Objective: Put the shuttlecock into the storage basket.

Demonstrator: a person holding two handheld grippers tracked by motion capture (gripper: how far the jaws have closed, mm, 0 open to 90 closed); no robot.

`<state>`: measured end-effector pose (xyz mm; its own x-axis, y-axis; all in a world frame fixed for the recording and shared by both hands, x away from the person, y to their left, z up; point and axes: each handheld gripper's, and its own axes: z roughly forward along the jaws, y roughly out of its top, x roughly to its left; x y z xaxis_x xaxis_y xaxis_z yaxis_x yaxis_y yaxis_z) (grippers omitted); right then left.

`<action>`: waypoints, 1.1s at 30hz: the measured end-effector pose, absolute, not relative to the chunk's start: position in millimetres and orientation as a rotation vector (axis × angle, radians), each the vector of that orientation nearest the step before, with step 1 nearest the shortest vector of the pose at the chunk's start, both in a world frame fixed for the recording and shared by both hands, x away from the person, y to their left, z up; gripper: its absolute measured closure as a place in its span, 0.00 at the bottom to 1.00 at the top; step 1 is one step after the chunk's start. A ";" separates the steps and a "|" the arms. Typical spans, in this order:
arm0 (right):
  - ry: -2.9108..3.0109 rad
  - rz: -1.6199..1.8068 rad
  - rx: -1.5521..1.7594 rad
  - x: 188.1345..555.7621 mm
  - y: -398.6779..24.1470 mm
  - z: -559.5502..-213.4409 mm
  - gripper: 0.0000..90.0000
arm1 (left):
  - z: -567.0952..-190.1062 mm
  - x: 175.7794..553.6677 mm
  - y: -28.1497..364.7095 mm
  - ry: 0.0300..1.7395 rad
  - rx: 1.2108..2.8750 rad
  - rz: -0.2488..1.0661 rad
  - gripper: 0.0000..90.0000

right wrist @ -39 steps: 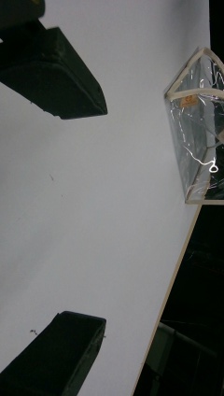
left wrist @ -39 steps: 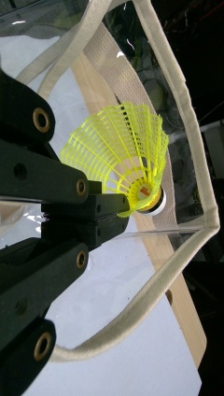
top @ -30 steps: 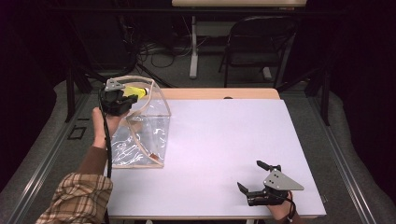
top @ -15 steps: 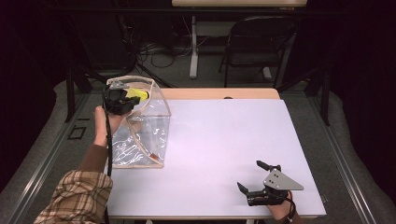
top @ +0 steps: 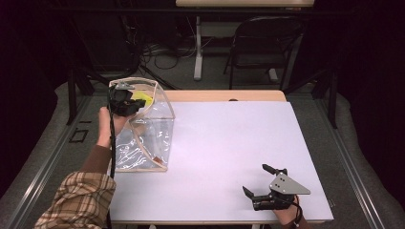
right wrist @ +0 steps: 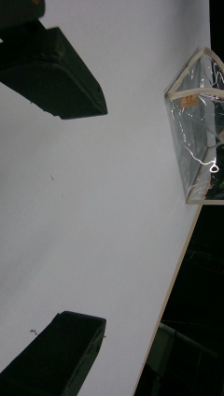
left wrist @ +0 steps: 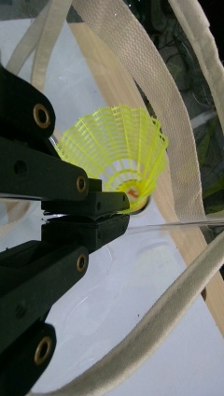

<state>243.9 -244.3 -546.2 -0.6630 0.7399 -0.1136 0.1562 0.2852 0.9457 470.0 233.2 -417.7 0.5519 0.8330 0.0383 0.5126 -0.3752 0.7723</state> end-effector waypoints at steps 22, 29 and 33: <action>2.010 1.387 0.799 244.0 -244.6 -546.0 0.00 | -407.8 465.1 253.8 1.094 1.855 0.618 0.48; 2.011 1.386 0.799 243.8 -244.4 -546.1 0.00 | -401.5 451.7 257.9 1.087 1.855 0.652 0.34; 2.013 1.386 0.797 243.8 -244.1 -546.0 0.00 | -399.9 444.2 258.1 1.081 1.868 0.680 0.28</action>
